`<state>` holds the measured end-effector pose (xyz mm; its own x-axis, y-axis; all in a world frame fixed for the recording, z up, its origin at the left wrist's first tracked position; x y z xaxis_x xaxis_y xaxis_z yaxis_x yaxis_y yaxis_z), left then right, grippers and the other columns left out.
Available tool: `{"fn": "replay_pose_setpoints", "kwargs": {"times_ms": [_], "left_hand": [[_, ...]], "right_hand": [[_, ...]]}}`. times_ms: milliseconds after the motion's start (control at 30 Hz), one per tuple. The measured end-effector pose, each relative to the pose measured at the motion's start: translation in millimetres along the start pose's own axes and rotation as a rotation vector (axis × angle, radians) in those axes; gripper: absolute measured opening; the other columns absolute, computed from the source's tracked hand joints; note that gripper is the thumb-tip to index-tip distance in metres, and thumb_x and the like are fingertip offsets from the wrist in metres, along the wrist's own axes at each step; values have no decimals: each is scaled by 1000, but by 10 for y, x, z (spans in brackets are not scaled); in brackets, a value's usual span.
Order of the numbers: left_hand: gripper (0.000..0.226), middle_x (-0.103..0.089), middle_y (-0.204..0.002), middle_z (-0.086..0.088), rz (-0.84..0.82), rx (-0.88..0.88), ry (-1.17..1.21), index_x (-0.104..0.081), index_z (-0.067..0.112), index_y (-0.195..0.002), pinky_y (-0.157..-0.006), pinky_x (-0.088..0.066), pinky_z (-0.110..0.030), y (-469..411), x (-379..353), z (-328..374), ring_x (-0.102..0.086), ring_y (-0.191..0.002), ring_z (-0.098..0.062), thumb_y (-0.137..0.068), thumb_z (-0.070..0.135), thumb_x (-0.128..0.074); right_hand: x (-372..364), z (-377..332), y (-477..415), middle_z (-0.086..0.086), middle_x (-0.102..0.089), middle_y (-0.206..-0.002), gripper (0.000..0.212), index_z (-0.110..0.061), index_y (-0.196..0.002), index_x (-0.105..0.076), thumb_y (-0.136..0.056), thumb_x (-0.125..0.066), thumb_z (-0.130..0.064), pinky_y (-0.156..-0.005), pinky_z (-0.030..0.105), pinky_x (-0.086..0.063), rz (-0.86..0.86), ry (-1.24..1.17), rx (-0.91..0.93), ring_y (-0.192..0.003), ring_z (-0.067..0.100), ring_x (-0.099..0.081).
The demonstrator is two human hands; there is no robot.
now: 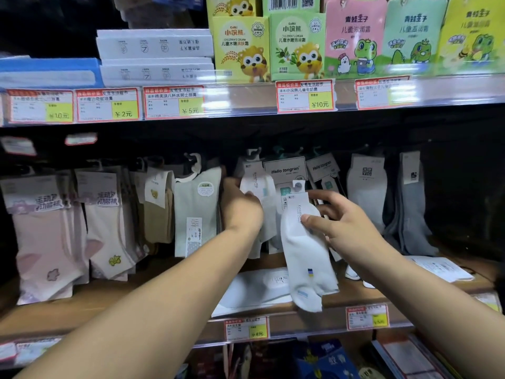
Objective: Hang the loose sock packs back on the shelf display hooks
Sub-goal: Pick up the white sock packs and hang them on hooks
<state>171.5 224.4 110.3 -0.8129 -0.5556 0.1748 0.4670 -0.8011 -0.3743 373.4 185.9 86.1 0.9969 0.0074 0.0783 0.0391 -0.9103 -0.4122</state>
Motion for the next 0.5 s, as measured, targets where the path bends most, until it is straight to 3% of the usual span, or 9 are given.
{"fn": "replay_pose_setpoints", "kwargs": {"times_ms": [167, 300, 367, 433, 500], "left_hand": [[26, -65, -106, -8, 18, -87, 23, -42, 19, -105, -82, -51, -39, 157, 25, -73, -62, -94, -27, -84, 5, -50], [49, -60, -119, -6, -31, -173, 64, -42, 22, -121, -92, -52, -42, 276, 50, -121, -60, -105, -26, -80, -6, -42], [59, -53, -129, -6, -63, -227, -3, -39, 20, -134, -98, -48, -38, 365, 62, -155, -56, -115, -27, -82, -8, -40], [65, -39, -145, -4, -113, -259, -62, -32, 21, -143, -110, -33, -20, 493, 58, -205, -42, -132, -21, -86, -10, -37], [67, -23, -155, 0, -167, -310, -103, -23, 21, -149, -100, -9, 7, 646, 44, -259, -22, -142, -9, -91, -10, -34]], "right_hand": [[-95, -60, -71, -15, -70, -104, 34, -20, -118, -63, -90, -69, -1, -71, 4, -50, 15, -33, 36, -85, -19, -65], [-122, -51, -155, -4, -78, -103, 30, -14, -118, -66, -91, -68, -2, -81, 23, -57, 42, -80, 23, -91, 7, -73], [-122, -58, -220, -4, -80, -96, 26, -18, -113, -65, -92, -66, -2, -80, 27, -58, 36, -93, 19, -88, 11, -75], [-149, -98, -279, -9, -80, -91, 23, -20, -111, -63, -95, -62, -3, -75, 23, -58, 6, -93, 33, -83, 8, -74], [-178, -132, -337, -10, -79, -90, 21, -22, -110, -60, -98, -59, -5, -81, 26, -56, -8, -83, 47, -84, 8, -71]]}}
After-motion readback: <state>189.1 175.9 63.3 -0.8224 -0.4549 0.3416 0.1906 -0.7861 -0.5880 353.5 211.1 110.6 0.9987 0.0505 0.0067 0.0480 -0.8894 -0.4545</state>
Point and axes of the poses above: each hand's wrist, its own y-axis away from the middle knuckle, its own x-axis out of the back of the hand, z = x × y, the point moved 8 cm from there along -y, towards the middle knuckle
